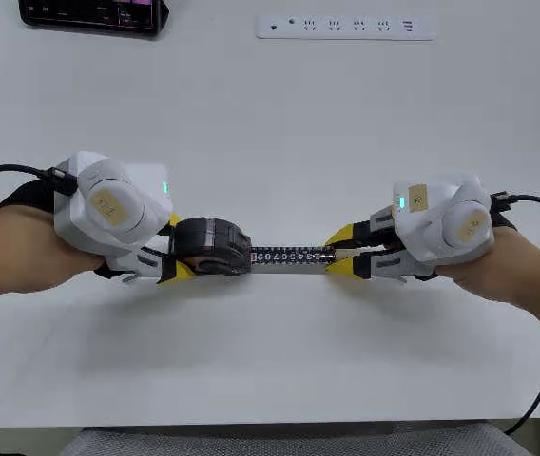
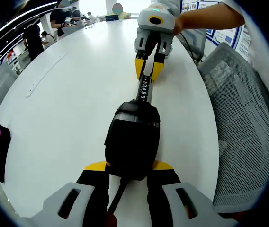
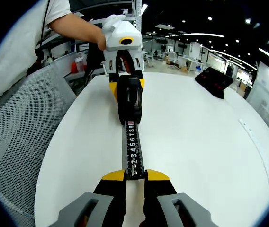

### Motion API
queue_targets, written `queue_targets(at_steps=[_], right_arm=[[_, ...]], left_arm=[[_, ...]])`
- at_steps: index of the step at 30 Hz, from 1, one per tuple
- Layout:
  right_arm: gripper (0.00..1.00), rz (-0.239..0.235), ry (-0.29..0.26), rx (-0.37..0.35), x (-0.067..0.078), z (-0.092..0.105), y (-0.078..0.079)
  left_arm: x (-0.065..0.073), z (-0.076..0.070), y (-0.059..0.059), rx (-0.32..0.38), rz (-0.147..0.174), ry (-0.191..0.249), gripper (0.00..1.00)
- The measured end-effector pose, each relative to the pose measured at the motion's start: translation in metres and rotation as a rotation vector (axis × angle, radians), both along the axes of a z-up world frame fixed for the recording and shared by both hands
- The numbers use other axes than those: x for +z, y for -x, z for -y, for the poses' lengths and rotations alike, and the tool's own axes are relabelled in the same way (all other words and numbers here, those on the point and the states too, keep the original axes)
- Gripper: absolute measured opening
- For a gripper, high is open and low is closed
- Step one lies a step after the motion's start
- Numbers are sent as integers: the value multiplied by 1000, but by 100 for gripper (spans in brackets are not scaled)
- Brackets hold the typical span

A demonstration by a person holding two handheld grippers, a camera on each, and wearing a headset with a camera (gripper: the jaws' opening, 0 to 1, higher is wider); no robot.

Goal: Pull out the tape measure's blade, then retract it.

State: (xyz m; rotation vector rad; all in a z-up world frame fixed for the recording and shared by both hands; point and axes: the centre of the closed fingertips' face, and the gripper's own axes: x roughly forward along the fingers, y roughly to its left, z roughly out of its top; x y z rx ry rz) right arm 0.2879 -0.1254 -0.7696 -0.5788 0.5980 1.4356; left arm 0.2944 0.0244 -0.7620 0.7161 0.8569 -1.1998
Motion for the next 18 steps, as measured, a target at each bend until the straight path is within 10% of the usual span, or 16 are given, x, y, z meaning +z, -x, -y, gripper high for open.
queue_targets(at_steps=[18], right_arm=[[9, 7, 35, 0, -1, 18, -2]], left_arm=[[0, 0, 0, -3, 0, -6, 26]])
